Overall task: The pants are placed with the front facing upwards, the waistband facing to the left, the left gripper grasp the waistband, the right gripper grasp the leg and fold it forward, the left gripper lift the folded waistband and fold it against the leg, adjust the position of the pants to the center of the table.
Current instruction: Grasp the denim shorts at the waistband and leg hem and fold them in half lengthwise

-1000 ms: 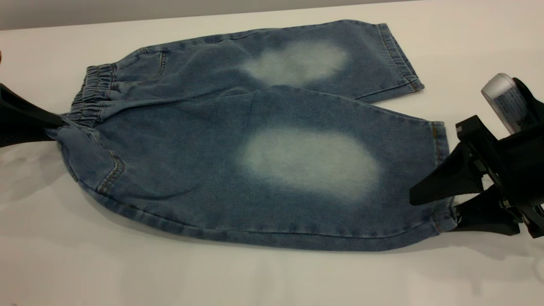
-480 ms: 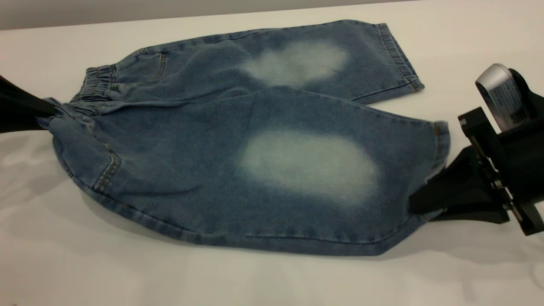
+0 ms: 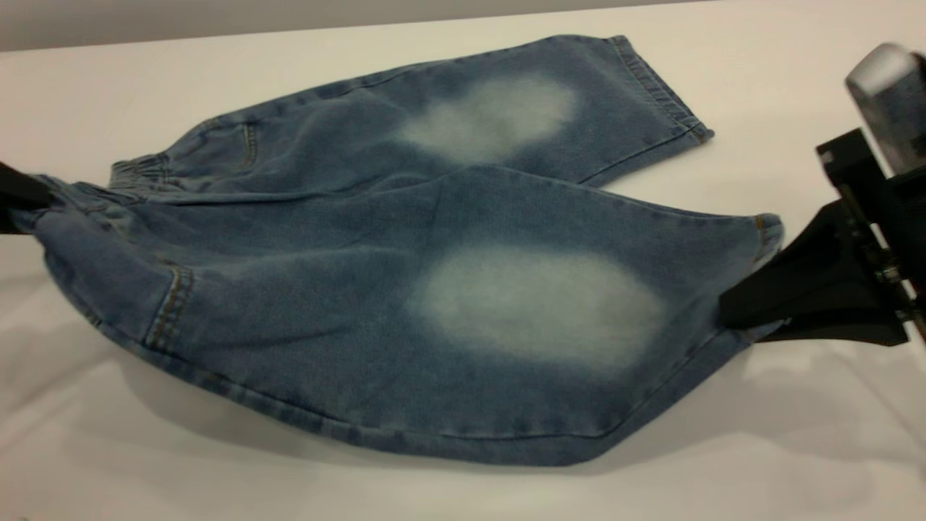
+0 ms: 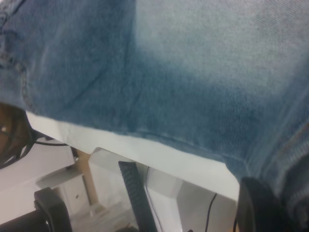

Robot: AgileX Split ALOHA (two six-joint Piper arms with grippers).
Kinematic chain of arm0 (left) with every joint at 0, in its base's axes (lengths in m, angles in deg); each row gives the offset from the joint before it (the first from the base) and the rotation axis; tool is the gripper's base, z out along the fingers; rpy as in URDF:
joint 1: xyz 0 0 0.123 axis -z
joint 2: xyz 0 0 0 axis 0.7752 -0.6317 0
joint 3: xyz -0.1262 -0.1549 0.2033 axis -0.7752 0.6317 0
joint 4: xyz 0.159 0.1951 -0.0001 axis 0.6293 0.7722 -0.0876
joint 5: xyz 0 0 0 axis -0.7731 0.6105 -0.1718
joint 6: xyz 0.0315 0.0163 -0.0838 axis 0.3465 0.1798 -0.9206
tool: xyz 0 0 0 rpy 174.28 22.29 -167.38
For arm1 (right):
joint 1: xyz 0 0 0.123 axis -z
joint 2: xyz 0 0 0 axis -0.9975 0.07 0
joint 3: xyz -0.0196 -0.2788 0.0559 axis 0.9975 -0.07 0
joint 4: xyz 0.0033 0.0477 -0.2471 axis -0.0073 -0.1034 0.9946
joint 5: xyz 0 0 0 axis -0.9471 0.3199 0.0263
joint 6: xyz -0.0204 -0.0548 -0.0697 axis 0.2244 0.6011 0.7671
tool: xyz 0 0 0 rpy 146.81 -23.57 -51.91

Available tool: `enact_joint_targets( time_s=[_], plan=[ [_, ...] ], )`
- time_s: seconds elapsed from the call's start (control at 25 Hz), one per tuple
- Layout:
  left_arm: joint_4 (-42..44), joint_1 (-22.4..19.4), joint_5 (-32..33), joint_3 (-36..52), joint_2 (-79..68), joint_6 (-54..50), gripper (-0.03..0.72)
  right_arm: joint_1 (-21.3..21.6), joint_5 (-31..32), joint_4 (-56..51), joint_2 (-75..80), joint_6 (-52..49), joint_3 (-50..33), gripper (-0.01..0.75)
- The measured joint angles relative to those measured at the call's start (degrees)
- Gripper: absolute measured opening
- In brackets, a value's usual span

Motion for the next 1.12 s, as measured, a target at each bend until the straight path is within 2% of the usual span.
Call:
enact_joint_targets(
  time_s=[0.24, 0.36, 0.72, 0.92, 1.12],
  plan=[
    [8.9, 0.0, -2.3, 4.7, 6.6, -8.0, 0.119, 0.1, -2.6, 3.5, -10.7, -4.3, -5.7, 0.018],
    [11.4, 0.0, -2.7, 6.4, 6.8, -9.1, 0.119, 0.1, -3.0, 6.3, -16.5, -9.2, -5.9, 0.018],
    [9.9, 0.0, -4.9, 6.9, 6.8, -9.1, 0.119, 0.1, -2.5, 8.4, -24.0, -20.1, 3.8, 0.018],
    [3.9, -0.1, -5.3, 6.8, 6.7, -8.9, 0.119, 0.1, -4.6, 10.8, -23.1, -25.1, 11.8, 0.018],
    [-8.0, -0.2, -5.5, 6.7, 6.7, -4.4, 0.119, 0.1, -4.5, 10.8, -18.6, -27.7, 19.0, 0.018]
  ],
)
